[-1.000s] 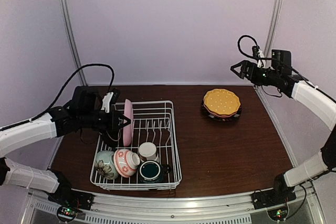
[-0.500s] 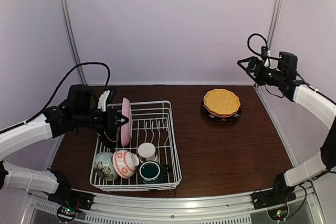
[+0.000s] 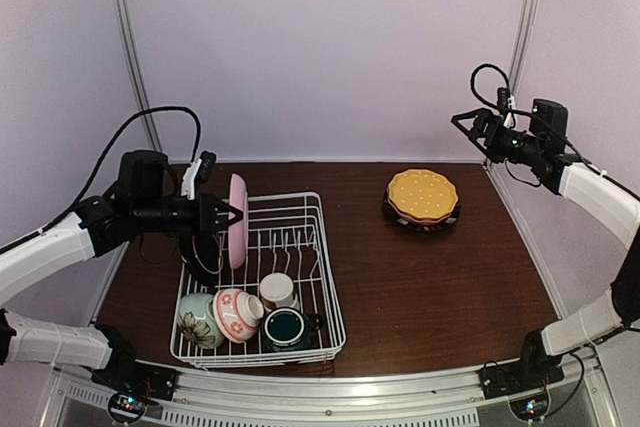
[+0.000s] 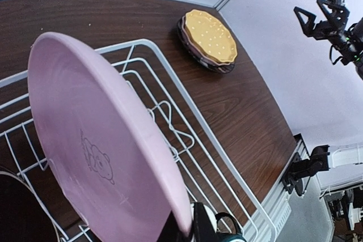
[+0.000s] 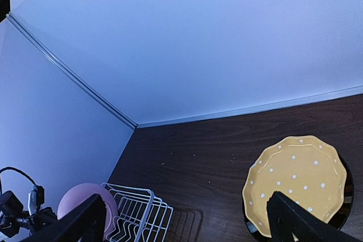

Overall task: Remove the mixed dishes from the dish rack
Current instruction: Grab the plate from the dish rack, then pass from the left arm to the right

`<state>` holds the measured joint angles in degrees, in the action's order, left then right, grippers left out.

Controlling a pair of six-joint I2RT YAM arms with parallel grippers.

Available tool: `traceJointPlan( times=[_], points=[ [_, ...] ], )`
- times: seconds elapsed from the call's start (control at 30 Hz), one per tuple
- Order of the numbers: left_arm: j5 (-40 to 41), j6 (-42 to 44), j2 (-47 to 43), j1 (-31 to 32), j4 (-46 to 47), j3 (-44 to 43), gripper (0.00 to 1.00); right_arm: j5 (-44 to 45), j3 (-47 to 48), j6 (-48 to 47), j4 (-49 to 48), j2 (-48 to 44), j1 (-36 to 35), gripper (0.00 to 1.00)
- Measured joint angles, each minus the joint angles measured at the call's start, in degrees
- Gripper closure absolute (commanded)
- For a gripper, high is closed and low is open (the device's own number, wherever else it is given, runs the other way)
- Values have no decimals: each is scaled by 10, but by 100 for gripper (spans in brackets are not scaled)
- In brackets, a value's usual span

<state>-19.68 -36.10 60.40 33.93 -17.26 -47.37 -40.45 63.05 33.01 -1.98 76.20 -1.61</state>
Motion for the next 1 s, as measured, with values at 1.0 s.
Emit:
traceJointPlan(
  times=[1.0],
  points=[
    [-120,118,-15,-49,108,-105,100,35,70,-68,127,-7,-70,0]
  ],
)
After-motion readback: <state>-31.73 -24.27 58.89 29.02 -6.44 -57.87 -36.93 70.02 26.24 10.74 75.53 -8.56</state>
